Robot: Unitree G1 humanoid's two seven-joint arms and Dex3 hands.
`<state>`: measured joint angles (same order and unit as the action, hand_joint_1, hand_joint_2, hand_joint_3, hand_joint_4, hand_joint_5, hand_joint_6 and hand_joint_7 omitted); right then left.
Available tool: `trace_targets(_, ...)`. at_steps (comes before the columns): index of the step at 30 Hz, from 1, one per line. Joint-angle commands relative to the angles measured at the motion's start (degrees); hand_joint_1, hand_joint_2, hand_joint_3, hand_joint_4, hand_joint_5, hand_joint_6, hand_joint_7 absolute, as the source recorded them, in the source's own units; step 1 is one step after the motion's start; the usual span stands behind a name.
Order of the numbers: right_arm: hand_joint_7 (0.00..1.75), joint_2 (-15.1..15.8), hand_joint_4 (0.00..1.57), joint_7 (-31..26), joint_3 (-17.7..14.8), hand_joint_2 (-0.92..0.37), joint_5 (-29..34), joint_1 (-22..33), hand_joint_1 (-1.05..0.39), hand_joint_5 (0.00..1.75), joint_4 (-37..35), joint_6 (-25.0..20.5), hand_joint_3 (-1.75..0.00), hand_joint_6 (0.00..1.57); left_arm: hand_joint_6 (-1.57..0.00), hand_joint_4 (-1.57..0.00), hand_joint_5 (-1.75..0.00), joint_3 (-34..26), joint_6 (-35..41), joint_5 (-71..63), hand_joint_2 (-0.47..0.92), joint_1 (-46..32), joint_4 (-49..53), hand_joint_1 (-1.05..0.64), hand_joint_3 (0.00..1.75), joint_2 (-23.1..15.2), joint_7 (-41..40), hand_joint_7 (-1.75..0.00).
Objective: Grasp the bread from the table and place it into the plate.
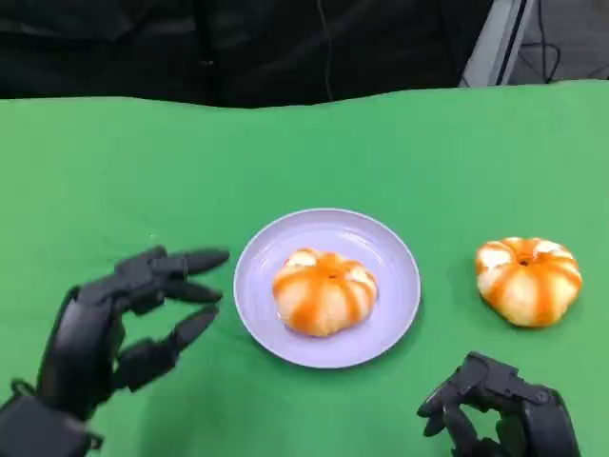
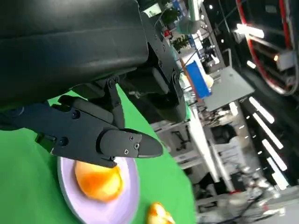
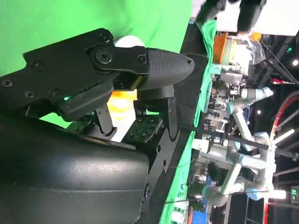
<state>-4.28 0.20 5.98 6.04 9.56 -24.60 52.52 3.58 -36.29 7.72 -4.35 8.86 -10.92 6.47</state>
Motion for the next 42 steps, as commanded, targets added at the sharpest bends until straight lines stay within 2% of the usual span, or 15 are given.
trace_targets(1, 1.16, 0.52, 0.88, -0.01, -0.32, -0.85, -0.73, 0.29, -0.69, 1.48, 0.48, -0.17, -0.54, 0.92, -0.7, -0.67, -1.37, -1.74, 2.55, 4.29, 0.7, -6.09, -5.75, -0.05, 0.79, 1.19, 1.92, -0.97)
trace_targets(2, 1.16, 0.52, 0.88, -0.06, -0.34, -0.85, -0.62, 0.28, -0.69, 1.48, 0.53, -0.18, -0.54, 0.92, -0.68, -0.66, -1.46, -1.88, 2.91, 5.25, 0.63, -6.83, -6.32, -0.02, 0.95, 1.42, 2.72, -1.08)
trace_targets(3, 1.16, 0.55, 0.88, -0.05, -0.36, -0.85, -0.62, 0.26, -0.69, 1.48, 0.51, -0.09, -0.54, 0.92, -0.67, -0.66, -1.5, -1.97, 3.14, 6.02, 0.61, -7.47, -6.75, 0.0, 1.01, 1.68, 3.48, -1.13)
trace_targets(7, 1.16, 0.72, 0.88, -0.11, -0.51, -0.86, -0.5, 0.17, -0.68, 1.49, 0.21, 0.35, -0.54, 0.91, -0.66, -0.68, -1.55, -2.5, 2.78, 7.26, 0.61, -8.39, -7.05, 0.01, 1.02, 2.64, 5.75, -1.22)
trace_targets(9, 1.16, 0.88, 0.88, -0.24, -0.68, -0.86, -0.3, 0.08, -0.67, 1.48, -0.09, 0.75, -0.54, 0.91, -0.7, -0.74, -1.6, -2.69, 1.58, 7.97, 0.62, -8.61, -6.5, 0.08, 1.13, 3.19, 7.26, -1.35)
trace_targets(15, 1.17, 1.17, 0.88, 0.0, -0.86, -0.86, -0.47, 0.29, -0.67, 1.48, 0.02, 0.84, -0.55, 0.9, -0.71, -0.76, -1.62, -3.82, -0.01, 6.64, 0.61, -9.16, -6.16, 0.1, 1.18, 4.47, 8.78, -1.39)
trace_targets(16, 1.17, 1.46, 0.88, 0.36, -0.89, -0.86, -0.91, 0.54, -0.67, 1.48, 0.26, 0.74, -0.55, 0.9, -0.77, -0.83, -1.69, -3.94, -1.17, 5.46, 0.47, -9.66, -6.0, 0.08, 1.38, 4.75, 8.69, -1.51)
trace_targets(18, 1.17, 1.79, 0.87, 0.8, -0.93, -0.86, -1.42, 0.86, -0.67, 1.48, 0.6, 0.54, -0.55, 0.9, -0.8, -0.87, -1.74, -4.19, -2.72, 4.08, 0.38, -10.18, -5.39, 0.07, 1.51, 5.1, 8.73, -1.58)
trace_targets(24, 1.17, 1.96, 0.88, 0.98, -1.16, -0.86, -1.75, 1.0, -0.68, 1.48, 0.6, 0.72, -0.55, 0.91, -0.82, -0.9, -1.75, -4.33, -2.47, 4.0, 0.38, -11.26, -5.02, 0.08, 1.53, 5.51, 9.03, -1.62)
trace_targets(27, 1.17, 2.36, 0.88, 1.18, -1.31, -0.86, -1.85, 1.53, -0.68, 1.48, 1.17, 0.1, -0.54, 0.91, -0.79, -0.87, -1.75, -3.88, -1.31, 4.75, 0.43, -12.22, -5.33, 0.06, 1.44, 5.75, 9.46, -1.65)
trace_targets(30, 1.16, 2.5, 0.88, 1.2, -1.28, -0.86, -1.8, 1.69, -0.68, 1.49, 1.41, -0.1, -0.54, 0.91, -0.78, -0.87, -1.75, -3.79, -1.11, 5.04, 0.44, -12.41, -5.34, 0.06, 1.42, 5.75, 9.83, -1.66)
trace_targets(42, 1.19, 2.53, 0.85, 0.85, -1.08, -0.88, -1.48, 1.47, -0.69, 1.52, 0.75, 0.19, -0.5, 0.89, -0.78, -0.87, -1.75, -4.54, -1.18, 5.26, 0.42, -12.23, -4.67, 0.05, 1.42, 5.97, 10.96, -1.62)
